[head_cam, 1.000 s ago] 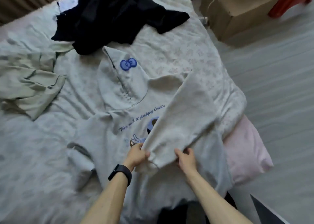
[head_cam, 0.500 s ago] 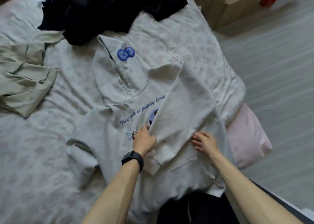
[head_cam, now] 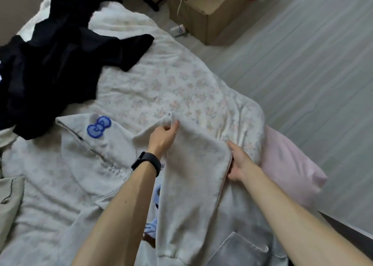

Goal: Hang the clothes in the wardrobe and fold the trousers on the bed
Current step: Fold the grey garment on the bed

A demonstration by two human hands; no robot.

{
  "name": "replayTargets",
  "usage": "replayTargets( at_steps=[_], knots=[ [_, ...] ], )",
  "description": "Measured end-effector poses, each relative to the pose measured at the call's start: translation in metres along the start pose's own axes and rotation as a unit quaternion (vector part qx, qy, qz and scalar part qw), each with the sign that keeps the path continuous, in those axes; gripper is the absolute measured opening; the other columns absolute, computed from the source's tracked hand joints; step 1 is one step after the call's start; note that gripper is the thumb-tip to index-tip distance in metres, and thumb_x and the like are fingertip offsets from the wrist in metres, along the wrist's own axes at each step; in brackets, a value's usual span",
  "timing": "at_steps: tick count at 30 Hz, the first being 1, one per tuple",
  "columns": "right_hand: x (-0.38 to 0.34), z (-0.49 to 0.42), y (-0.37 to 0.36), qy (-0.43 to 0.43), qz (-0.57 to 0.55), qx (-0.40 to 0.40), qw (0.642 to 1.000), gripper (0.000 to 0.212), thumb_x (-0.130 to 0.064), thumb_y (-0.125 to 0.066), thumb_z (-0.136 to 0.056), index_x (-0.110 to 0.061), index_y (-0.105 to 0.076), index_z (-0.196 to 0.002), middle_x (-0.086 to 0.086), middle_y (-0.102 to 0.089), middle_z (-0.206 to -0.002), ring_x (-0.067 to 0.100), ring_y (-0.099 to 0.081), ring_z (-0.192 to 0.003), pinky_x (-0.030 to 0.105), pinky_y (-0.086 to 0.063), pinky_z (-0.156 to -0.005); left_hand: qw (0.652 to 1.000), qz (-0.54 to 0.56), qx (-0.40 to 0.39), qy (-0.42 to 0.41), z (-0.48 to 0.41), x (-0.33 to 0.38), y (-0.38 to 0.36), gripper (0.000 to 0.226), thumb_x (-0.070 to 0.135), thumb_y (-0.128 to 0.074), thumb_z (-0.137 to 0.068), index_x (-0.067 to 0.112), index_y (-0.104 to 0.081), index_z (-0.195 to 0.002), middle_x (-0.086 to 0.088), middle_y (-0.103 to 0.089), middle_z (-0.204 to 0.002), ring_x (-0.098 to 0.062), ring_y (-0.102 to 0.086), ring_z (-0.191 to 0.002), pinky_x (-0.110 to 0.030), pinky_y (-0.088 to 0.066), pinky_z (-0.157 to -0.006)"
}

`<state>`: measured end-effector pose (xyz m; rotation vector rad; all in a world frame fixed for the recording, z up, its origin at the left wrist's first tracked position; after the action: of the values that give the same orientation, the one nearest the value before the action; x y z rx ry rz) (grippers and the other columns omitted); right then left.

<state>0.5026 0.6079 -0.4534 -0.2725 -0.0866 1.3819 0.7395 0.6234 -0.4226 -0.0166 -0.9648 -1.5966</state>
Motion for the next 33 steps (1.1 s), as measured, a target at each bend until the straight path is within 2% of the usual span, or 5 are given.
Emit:
replayTargets(
  at_steps=[6,10,14,19,33],
  knots=[
    [-0.021,-0.010,0.001,0.011,-0.113,-0.018,0.993,0.017,-0.001,-0.055,-0.094,-0.001,-0.072,-0.097,0.020,-0.075,-0.086,0.032,-0.075,-0.071,0.039,-0.060,-0.054,0.999,-0.001,0.049,0.002,-0.055,0.040,0.001,0.038,0.042,-0.063,-0.090,0.016,-0.045,-0.068,-0.004,-0.056,-0.071,-0.028,-0.056,-0.076,-0.037,-0.042,-0.060],
    [0.008,-0.024,0.009,0.127,-0.095,0.033,0.987,0.036,0.014,-0.057,-0.090,-0.001,-0.065,-0.122,0.025,-0.069,-0.118,0.039,-0.068,-0.108,0.052,-0.056,-0.094,0.996,-0.059,0.060,0.035,-0.058,0.024,-0.009,0.034,0.042,-0.062,-0.092,0.017,-0.045,-0.075,-0.008,-0.070,-0.114,-0.028,-0.062,-0.103,-0.032,-0.040,-0.071],
    [0.018,-0.022,0.023,0.203,0.013,0.061,0.977,0.035,-0.010,-0.075,-0.087,-0.011,-0.069,-0.122,0.007,-0.075,-0.114,0.024,-0.070,-0.109,0.041,-0.053,-0.100,0.995,0.016,0.095,0.013,-0.023,0.015,-0.021,0.039,0.059,-0.059,-0.088,0.024,-0.054,-0.103,0.013,-0.062,-0.093,-0.015,-0.064,-0.094,-0.020,-0.041,-0.064],
    [0.059,-0.002,0.028,0.170,0.167,0.055,0.970,0.027,-0.014,-0.085,-0.078,-0.015,-0.072,-0.101,-0.007,-0.078,-0.086,0.008,-0.074,-0.077,0.016,-0.054,-0.060,0.994,-0.006,0.087,0.062,0.049,-0.048,-0.020,0.038,0.069,-0.052,-0.089,0.031,-0.060,-0.092,0.010,-0.066,-0.092,-0.010,-0.063,-0.086,-0.033,-0.048,-0.075],
    [0.233,0.017,0.049,0.038,0.506,0.002,0.862,0.019,-0.026,-0.081,-0.081,-0.021,-0.064,-0.086,0.005,-0.072,-0.093,0.021,-0.066,-0.087,0.035,-0.051,-0.082,0.972,-0.163,-0.023,0.170,0.191,-0.226,-0.004,0.012,0.034,-0.059,-0.092,0.025,-0.063,-0.100,-0.003,-0.072,-0.103,-0.029,-0.066,-0.098,-0.040,-0.052,-0.087]
  ],
)
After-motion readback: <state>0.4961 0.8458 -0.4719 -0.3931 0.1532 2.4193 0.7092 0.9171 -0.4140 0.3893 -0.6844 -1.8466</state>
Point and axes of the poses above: each hand's wrist, its own z-axis away from the middle knuckle, its own y-axis out of the back of the hand, x = y × z, the point moved 2 cm from there along -z, towards the middle knuckle
